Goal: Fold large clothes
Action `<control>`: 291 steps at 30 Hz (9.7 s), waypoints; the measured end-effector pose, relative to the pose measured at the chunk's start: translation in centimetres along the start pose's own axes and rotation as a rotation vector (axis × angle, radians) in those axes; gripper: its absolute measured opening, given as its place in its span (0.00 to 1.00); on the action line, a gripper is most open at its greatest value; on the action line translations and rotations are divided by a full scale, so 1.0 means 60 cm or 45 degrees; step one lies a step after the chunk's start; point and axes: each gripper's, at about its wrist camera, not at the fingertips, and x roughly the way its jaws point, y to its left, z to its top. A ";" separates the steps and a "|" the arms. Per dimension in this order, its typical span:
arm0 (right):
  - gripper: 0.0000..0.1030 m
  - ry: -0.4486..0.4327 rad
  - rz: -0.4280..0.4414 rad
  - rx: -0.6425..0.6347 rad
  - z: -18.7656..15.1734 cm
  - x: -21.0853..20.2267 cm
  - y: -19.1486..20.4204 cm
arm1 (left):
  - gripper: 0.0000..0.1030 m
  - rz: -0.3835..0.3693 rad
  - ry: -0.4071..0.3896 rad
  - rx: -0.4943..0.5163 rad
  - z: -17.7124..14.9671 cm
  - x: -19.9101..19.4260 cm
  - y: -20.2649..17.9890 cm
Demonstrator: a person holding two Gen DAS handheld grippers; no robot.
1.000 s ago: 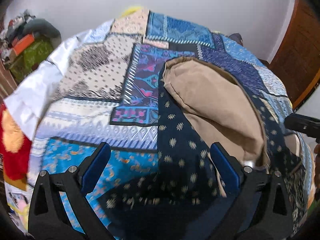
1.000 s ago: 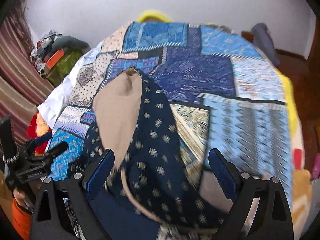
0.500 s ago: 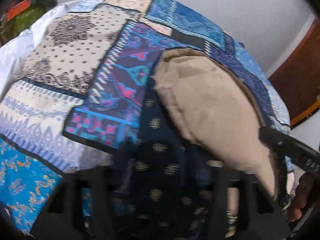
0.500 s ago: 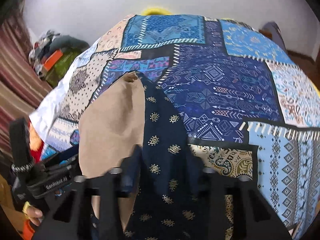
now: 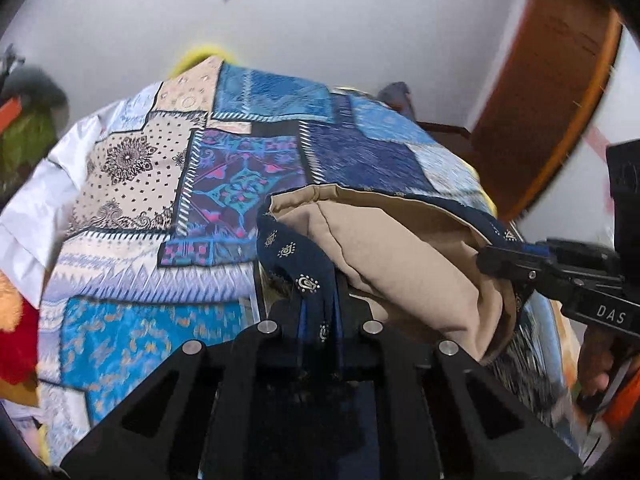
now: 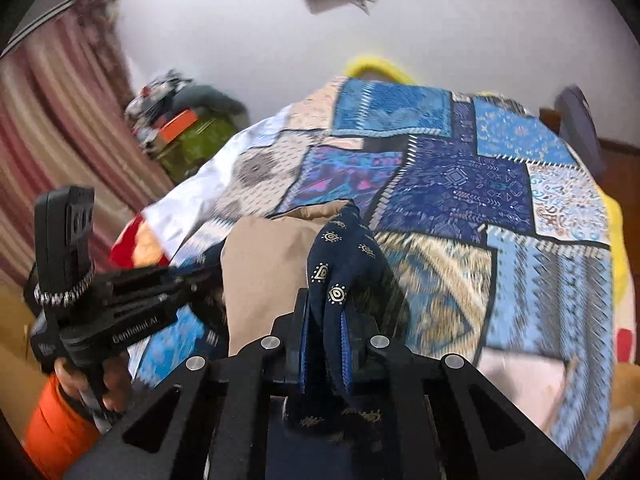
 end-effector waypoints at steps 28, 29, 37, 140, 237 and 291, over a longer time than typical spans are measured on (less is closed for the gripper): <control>0.80 0.251 -0.580 -0.236 -0.331 -0.102 -0.001 | 0.17 0.090 0.326 -0.084 -0.315 0.023 0.019; 0.80 0.259 -0.557 -0.222 -0.330 -0.105 -0.002 | 0.22 0.082 0.333 -0.091 -0.313 0.018 0.021; 0.80 0.149 -0.366 -0.225 -0.274 -0.148 0.039 | 0.74 0.133 0.182 -0.052 -0.254 -0.069 0.039; 0.95 0.296 -0.409 -0.033 -0.400 -0.199 0.006 | 0.94 0.016 0.254 -0.127 -0.383 -0.152 -0.003; 0.93 0.072 -0.310 0.008 -0.324 -0.255 0.098 | 0.98 0.378 0.125 -0.234 -0.372 -0.275 0.162; 0.09 -0.158 -0.156 0.037 -0.133 -0.119 0.048 | 0.09 0.299 -0.156 -0.473 -0.090 -0.168 0.248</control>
